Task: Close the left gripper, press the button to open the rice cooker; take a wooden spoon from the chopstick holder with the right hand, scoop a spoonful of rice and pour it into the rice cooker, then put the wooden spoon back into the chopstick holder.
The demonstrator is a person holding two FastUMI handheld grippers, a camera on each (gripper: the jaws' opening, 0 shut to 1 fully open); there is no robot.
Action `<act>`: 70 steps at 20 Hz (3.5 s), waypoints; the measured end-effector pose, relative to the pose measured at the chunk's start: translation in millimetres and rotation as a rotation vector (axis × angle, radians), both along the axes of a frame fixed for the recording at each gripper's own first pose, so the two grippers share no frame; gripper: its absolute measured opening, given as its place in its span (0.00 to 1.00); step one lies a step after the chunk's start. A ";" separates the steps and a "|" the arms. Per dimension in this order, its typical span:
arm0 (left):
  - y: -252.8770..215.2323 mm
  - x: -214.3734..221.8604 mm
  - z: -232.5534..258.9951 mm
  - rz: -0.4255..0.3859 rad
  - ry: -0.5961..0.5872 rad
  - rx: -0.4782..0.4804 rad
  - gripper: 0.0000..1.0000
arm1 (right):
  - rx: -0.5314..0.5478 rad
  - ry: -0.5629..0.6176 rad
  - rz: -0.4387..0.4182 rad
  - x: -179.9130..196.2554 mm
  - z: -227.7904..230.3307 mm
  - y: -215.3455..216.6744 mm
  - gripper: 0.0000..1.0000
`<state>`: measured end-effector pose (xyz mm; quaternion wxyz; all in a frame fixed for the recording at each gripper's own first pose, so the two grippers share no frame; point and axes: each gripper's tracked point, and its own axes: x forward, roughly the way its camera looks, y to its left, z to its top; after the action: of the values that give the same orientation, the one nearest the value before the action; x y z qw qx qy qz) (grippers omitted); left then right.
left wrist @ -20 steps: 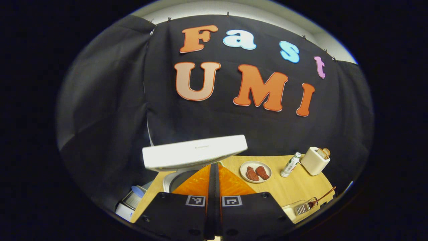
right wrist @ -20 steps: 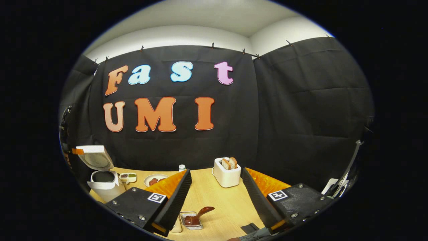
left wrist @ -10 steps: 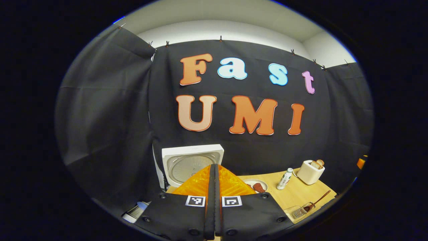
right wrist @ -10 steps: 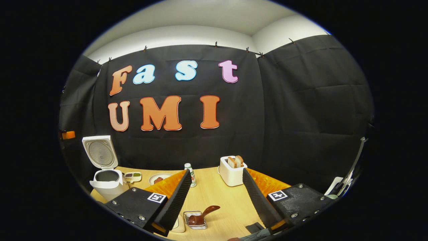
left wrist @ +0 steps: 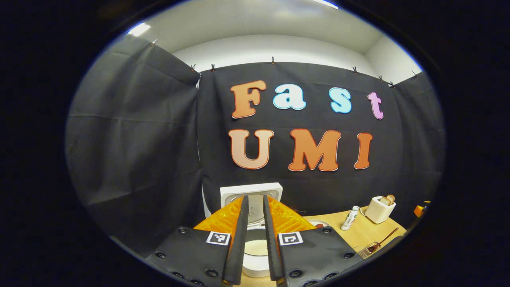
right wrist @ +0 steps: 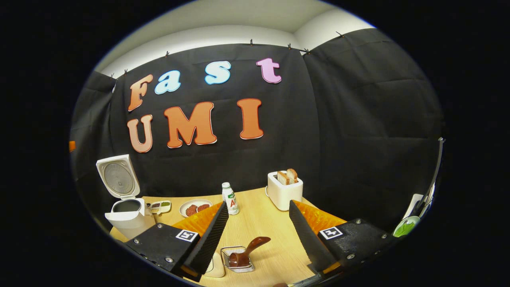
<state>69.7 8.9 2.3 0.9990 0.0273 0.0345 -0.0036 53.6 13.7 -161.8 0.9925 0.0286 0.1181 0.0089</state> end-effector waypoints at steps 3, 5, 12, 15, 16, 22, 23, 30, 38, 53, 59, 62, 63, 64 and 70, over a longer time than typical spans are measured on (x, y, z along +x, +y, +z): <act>-6.6 -12.6 -1.6 -0.022 0.011 -0.033 0.58 | 0.022 0.057 0.008 6.4 -31.7 -0.9 0.95; -5.4 -18.3 3.0 -0.015 -0.001 -0.034 1.00 | 0.045 0.081 0.004 13.2 -47.0 -3.8 0.95; 1.0 -34.6 9.8 0.035 -0.040 -0.019 0.99 | 0.195 0.163 -0.014 33.0 -101.3 -1.0 0.95; 6.6 -37.9 3.6 0.050 -0.023 -0.038 0.99 | 0.226 0.219 -0.025 36.3 -127.2 -1.4 0.95; 6.7 -39.1 -0.2 0.051 -0.012 -0.043 0.99 | 0.242 0.239 -0.019 35.9 -133.9 1.7 0.95; 17.8 -41.4 -11.8 0.087 0.018 -0.017 1.00 | 0.383 0.366 0.008 30.1 -180.2 23.0 0.95; 19.2 -41.7 -13.5 0.091 0.026 -0.019 1.00 | 0.401 0.376 0.009 30.6 -185.4 26.2 0.95; 35.7 -49.4 -26.3 0.133 0.065 -0.005 1.00 | 0.452 0.335 0.010 36.1 -177.4 36.4 0.46; 46.6 -51.6 -34.0 0.146 0.075 -0.035 1.00 | 0.353 0.356 0.015 38.0 -171.0 50.1 0.04; 62.8 -52.6 -26.7 0.106 0.040 -0.067 1.00 | 0.064 0.089 0.254 12.6 -26.4 127.4 0.02; 74.4 -57.4 -27.7 0.104 0.039 -0.054 1.00 | 0.035 0.111 0.320 -3.0 -43.7 171.9 0.02; 81.3 -56.9 -31.7 0.112 0.046 -0.039 1.00 | 0.014 0.140 0.326 -3.9 -66.0 184.9 0.02; 82.7 -56.3 -34.1 0.114 0.053 -0.032 1.00 | 0.000 0.152 0.318 -2.6 -75.7 186.2 0.02; 83.1 -55.6 -35.8 0.113 0.058 -0.025 1.00 | -0.015 0.162 0.313 -3.4 -84.2 188.6 0.02; 85.7 -51.8 -46.6 0.115 0.090 -0.001 1.00 | -0.202 0.181 0.340 -18.9 -136.3 199.5 0.02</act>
<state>17.9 94.6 -44.3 0.9950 0.0248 0.0811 0.0524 34.8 213.2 -298.0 0.9599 -0.0909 0.2099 0.1618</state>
